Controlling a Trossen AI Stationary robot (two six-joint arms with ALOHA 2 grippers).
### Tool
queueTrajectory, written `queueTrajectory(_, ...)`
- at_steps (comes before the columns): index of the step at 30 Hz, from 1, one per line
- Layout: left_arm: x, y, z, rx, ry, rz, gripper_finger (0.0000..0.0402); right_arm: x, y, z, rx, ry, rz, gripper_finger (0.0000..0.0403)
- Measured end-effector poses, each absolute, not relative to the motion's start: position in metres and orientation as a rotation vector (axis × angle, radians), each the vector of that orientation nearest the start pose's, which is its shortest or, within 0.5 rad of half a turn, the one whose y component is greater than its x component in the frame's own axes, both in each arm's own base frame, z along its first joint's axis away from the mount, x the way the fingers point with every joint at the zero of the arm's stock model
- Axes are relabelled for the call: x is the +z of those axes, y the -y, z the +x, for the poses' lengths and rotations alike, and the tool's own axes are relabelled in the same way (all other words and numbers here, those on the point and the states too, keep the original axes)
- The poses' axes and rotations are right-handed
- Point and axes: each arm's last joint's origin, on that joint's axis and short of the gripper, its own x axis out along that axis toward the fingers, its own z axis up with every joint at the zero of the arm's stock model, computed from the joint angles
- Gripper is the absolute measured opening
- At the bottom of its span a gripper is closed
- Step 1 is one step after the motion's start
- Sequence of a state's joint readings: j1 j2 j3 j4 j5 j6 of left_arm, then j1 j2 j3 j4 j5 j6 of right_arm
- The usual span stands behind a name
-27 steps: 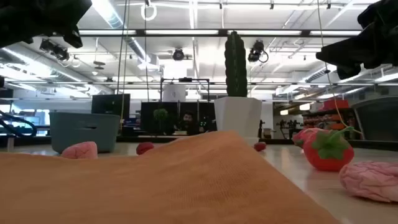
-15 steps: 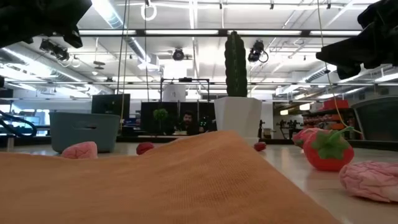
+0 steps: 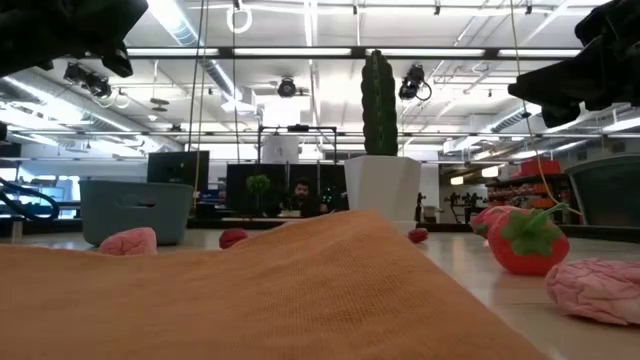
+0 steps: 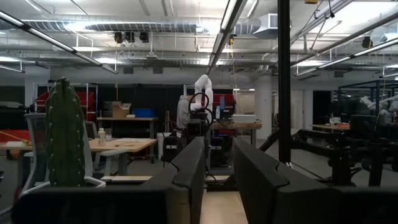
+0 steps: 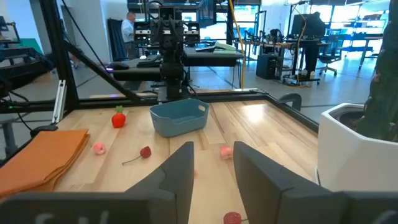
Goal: Pick and placing Produce into tupperware
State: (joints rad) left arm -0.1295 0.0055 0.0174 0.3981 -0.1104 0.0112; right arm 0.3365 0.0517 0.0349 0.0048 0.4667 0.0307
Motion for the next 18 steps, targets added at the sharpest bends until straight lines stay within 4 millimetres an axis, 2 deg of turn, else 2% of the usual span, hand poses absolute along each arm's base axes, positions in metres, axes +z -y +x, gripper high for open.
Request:
queueTrajectory(8,0.2063,0.0083,0.0885,-0.016,0.407,-0.038,0.0083,0.1718,-0.0194,0.0949,-0.13,-0.009,0.025,0.012)
queueTrajectory(18,0.2063,0.0083,0.0885,-0.016,0.407,-0.038,0.0091,0.1718,-0.0194,0.0948,-0.13,-0.009,0.026,0.012)
